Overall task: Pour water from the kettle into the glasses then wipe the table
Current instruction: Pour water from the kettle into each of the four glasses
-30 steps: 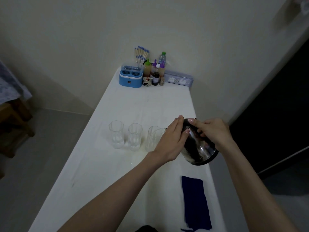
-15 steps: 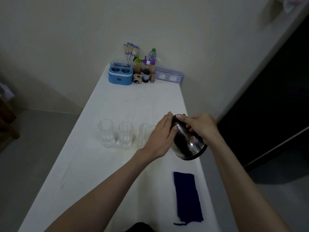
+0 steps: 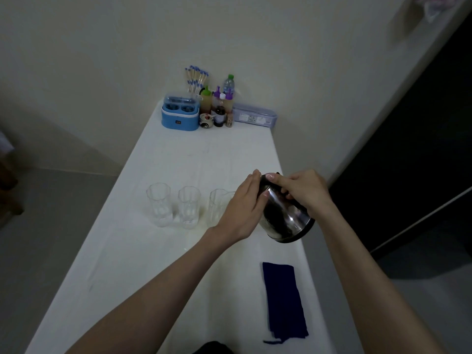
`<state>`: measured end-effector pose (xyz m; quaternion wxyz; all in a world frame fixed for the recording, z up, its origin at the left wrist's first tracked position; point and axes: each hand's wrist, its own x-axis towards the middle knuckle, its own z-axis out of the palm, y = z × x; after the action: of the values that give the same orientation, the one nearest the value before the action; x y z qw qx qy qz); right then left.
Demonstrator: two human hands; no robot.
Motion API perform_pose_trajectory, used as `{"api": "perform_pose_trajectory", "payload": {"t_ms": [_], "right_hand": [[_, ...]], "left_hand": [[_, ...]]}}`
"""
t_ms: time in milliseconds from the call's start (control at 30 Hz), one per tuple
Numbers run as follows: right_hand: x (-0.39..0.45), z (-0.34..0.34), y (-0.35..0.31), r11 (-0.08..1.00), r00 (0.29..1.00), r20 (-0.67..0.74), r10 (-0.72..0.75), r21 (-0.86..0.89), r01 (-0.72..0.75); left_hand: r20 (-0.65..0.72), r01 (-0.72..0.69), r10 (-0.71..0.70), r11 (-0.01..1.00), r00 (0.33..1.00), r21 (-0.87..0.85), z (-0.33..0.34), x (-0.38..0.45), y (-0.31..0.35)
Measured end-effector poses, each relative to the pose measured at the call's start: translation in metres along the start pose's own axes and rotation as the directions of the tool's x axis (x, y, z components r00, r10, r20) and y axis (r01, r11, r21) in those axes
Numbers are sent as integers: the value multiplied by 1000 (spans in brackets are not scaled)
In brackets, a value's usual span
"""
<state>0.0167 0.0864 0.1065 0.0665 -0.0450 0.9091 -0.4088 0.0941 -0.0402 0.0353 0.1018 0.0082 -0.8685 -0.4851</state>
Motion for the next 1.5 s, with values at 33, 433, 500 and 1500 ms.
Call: {"api": "perform_pose_trajectory", "payload": {"t_ms": [33, 433, 500, 1500], "right_hand": [[0, 0, 0, 1000, 1000, 2, -2, -2, 2], [-2, -3, -7, 1000, 1000, -5, -5, -29, 5], [-2, -3, -6, 999, 1000, -7, -18, -40, 18], [-17, 7, 28, 902, 986, -5, 166, 406, -150]], "left_hand": [[-2, -2, 2, 1000, 1000, -1, 0, 0, 0], [-1, -1, 1, 1000, 1000, -12, -2, 1, 2], [2, 1, -1, 1000, 1000, -12, -2, 1, 1], [100, -106, 91, 982, 991, 154, -1, 5, 6]]}}
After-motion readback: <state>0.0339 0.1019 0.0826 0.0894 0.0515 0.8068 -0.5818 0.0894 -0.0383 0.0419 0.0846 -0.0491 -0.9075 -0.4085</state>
